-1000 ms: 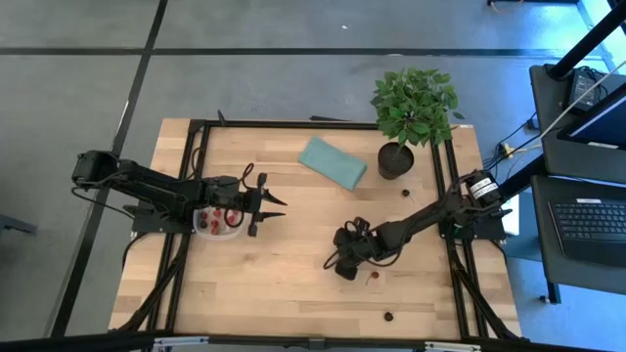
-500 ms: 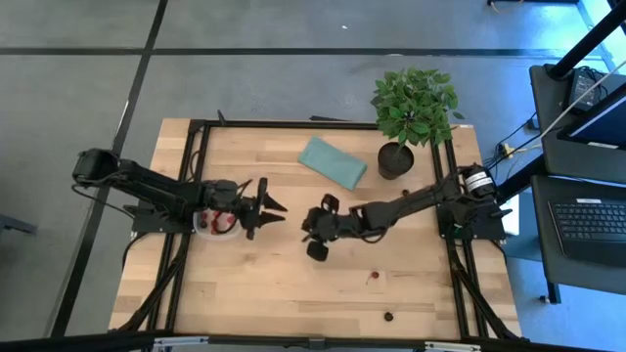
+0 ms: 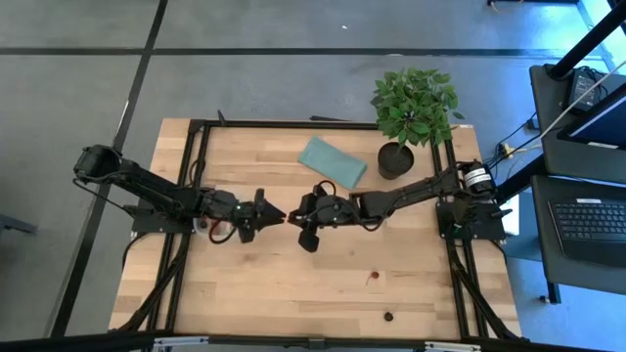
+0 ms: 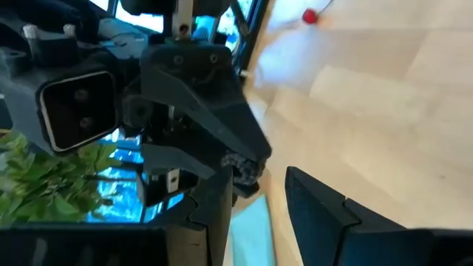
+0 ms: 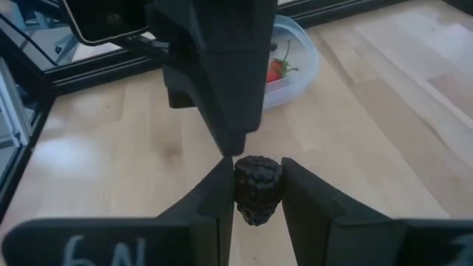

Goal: Pick and placing Produce into tupperware
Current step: Put the blackberry into the transparent bin

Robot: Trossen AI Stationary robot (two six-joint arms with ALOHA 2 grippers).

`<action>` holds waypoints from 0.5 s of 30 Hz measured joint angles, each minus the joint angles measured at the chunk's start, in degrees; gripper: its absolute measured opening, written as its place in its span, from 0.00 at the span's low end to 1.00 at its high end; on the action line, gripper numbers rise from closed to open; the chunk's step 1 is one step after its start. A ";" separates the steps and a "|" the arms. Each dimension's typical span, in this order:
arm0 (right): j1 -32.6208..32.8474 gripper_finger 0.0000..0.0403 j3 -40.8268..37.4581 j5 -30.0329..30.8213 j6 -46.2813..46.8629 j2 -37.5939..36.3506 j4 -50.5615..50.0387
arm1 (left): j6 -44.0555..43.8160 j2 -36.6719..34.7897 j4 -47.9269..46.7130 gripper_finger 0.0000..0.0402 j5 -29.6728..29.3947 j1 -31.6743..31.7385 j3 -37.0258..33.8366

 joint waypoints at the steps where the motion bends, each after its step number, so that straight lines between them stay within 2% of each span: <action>1: -0.02 0.24 0.00 0.00 0.00 0.00 0.00 | 0.02 0.00 0.17 0.30 -0.61 0.11 0.00; 15: -0.03 0.23 0.00 -0.07 -0.13 -0.02 1.11 | -0.65 0.00 1.29 0.30 -0.82 0.75 0.00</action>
